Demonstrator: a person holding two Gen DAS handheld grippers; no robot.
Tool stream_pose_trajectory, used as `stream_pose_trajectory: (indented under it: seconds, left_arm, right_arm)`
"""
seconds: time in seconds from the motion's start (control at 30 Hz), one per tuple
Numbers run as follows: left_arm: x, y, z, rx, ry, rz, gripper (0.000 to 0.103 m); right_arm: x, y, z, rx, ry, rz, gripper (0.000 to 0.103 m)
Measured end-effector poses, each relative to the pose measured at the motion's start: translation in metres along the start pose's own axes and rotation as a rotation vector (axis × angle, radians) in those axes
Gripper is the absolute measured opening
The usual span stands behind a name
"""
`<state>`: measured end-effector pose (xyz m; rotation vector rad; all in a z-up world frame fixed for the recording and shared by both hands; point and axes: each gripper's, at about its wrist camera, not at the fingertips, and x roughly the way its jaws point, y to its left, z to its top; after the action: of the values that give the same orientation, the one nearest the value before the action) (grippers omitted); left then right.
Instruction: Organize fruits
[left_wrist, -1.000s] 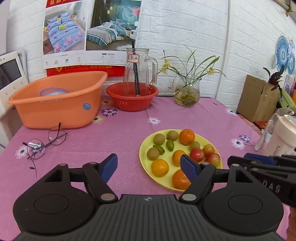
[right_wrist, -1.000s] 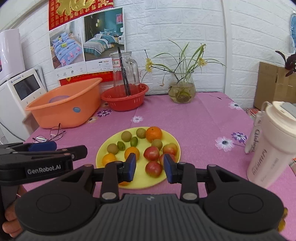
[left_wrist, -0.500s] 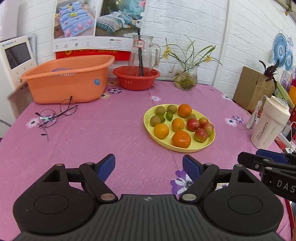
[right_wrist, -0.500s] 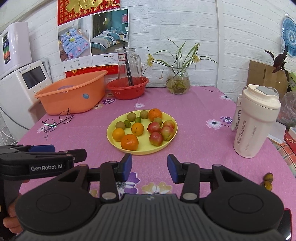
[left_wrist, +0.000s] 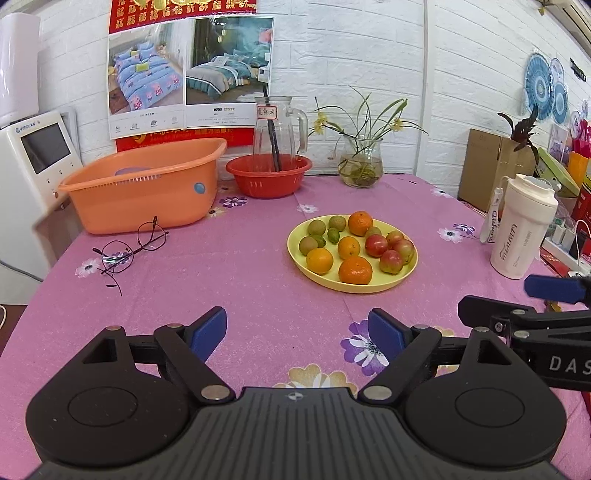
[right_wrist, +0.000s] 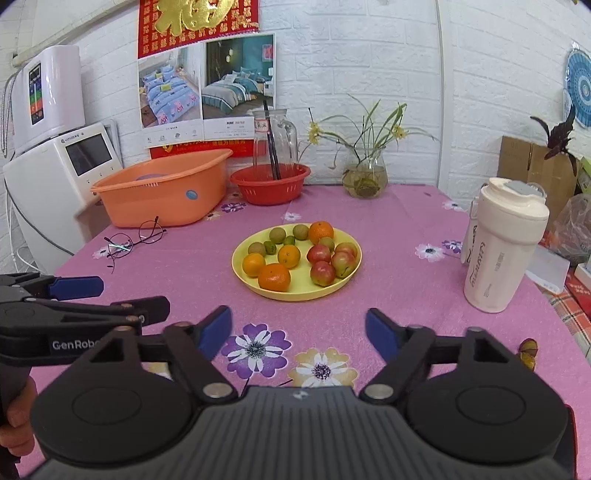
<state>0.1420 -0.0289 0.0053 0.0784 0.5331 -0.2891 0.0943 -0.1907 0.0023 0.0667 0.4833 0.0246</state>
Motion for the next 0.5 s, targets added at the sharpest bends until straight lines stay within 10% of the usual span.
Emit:
stream_pose_trajectory:
  seconds: [0.5]
  left_arm:
    - [-0.004, 0.006, -0.009, -0.044, 0.011, 0.054, 0.083]
  right_arm:
    - [-0.014, 0.000, -0.020, -0.067, -0.062, 0.030, 0.078]
